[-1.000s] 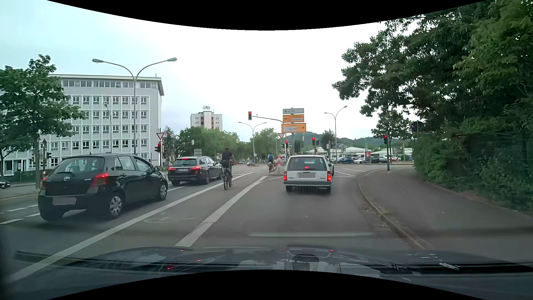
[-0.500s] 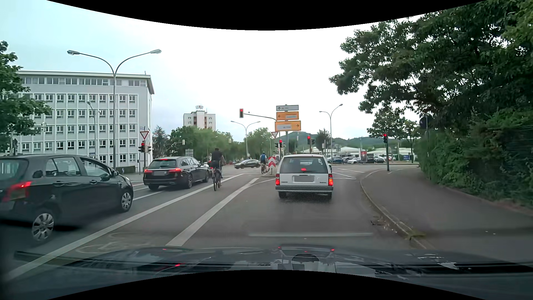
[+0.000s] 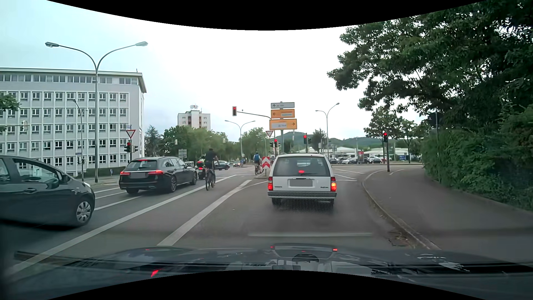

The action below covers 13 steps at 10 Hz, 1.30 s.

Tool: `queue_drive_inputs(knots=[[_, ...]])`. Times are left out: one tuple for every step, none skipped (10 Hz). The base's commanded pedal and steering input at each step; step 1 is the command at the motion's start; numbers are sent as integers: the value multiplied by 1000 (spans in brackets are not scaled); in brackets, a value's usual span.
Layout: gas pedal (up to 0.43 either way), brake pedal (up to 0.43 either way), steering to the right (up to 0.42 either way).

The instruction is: Follow the waypoints while adhering to traffic rules and regulations

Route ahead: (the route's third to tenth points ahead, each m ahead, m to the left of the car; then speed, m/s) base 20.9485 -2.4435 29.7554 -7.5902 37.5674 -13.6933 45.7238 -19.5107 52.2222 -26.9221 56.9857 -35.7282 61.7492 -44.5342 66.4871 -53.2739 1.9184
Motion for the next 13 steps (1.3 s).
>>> queue_drive_inputs(knots=[[0, 207, 66], [0, 207, 65], [0, 207, 65], [0, 207, 62], [0, 207, 62], [0, 207, 62], [0, 207, 61], [0, 207, 62], [0, 207, 62], [0, 207, 61], [0, 207, 62], [0, 207, 61], [0, 207, 61]])
